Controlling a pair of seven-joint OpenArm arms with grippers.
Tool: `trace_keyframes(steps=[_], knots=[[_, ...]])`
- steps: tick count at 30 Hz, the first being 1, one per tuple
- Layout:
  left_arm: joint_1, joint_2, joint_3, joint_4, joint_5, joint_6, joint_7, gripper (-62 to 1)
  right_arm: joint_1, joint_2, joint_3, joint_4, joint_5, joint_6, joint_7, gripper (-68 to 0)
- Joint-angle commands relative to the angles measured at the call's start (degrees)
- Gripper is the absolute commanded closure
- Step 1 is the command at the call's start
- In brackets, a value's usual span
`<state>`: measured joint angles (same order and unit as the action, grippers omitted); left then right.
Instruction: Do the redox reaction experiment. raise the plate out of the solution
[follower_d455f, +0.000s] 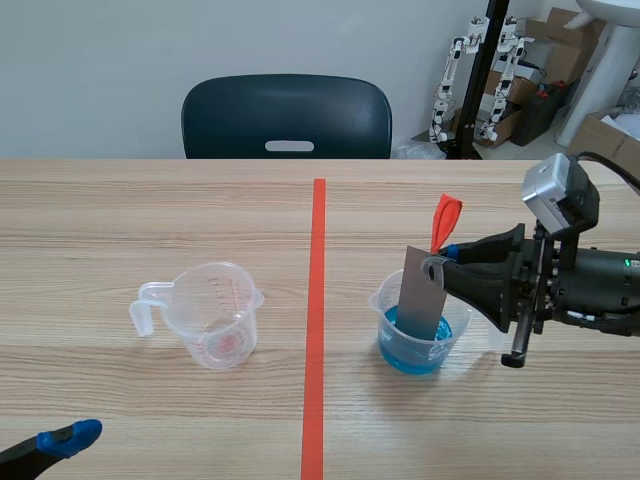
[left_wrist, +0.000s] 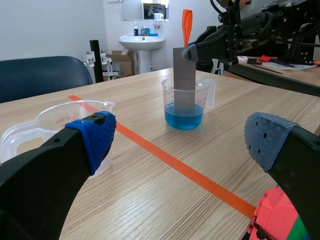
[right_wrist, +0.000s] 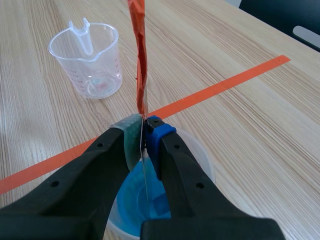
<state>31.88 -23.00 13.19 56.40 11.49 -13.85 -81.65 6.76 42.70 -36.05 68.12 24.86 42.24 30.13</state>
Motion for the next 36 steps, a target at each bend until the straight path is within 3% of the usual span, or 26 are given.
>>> trace_keyframes(steps=[1,18,25,27,32,36], knots=[[0.33,0.24,-0.39,1.14,-0.13,-0.28,-0.81,-54.0,0.55,0.81,0.74,0.07,0.48,0.48,1.29,-0.6],[0.35,-0.31,-0.39,1.14,-0.15,-0.28,-0.83,-54.0,0.57,2.91,0.76,0.07,0.48,0.48,4.72,-0.6],[0.83,-5.16,-0.39,1.14,-0.63,-0.46,-0.85,-52.9,0.98,4.11,0.76,0.2,1.62,0.48,5.42,-0.6],[0.87,-7.41,-0.39,1.14,-1.84,-0.48,-0.85,-49.1,1.05,4.44,0.76,0.35,1.79,0.48,5.68,-0.6],[2.14,-13.68,-0.39,1.16,-9.33,-0.48,-0.83,-38.0,1.05,4.63,0.76,0.44,1.77,0.48,5.81,-0.6],[2.71,-18.45,-0.81,1.31,-12.87,-0.5,-0.85,-30.2,1.42,5.18,0.85,1.01,1.79,0.48,5.81,-0.6]])
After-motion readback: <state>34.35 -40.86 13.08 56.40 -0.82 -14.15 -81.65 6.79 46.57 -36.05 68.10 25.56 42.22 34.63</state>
